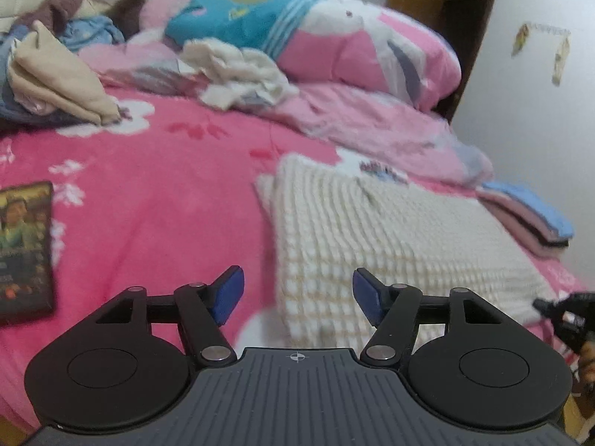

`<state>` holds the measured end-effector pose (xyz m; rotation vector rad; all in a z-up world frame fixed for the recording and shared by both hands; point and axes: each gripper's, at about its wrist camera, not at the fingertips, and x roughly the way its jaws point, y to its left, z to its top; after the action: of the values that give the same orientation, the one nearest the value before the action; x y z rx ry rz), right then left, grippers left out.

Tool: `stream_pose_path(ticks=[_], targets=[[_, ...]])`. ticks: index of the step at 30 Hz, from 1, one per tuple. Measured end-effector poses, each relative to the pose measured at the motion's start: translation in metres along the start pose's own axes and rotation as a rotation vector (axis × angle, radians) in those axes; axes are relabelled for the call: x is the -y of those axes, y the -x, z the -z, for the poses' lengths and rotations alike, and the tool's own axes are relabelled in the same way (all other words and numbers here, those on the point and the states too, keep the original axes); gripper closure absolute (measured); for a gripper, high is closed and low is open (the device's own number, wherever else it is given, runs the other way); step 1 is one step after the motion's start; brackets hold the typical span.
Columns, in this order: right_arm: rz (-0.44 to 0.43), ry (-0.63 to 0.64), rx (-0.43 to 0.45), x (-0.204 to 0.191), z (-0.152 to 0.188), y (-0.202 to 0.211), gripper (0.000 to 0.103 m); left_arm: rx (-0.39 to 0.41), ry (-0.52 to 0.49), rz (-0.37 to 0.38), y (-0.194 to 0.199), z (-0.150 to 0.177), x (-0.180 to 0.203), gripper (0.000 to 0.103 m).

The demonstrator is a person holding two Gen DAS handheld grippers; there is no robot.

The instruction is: Fold clothes

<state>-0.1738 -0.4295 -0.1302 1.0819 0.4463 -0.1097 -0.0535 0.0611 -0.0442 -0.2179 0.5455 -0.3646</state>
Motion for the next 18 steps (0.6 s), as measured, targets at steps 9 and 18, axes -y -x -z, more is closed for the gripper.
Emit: stream_pose_path(ticks=[9,18], targets=[[0.033,0.318,-0.041,-0.054,0.008,0.001,0.1,0.037,-0.247,0.232,-0.03,-0.027,0.075,0.038],[-0.137,0.808,-0.286,-0.135,0.052,-0.044,0.1,-0.139,-0.447,0.575,-0.08,0.002,0.14,0.051]])
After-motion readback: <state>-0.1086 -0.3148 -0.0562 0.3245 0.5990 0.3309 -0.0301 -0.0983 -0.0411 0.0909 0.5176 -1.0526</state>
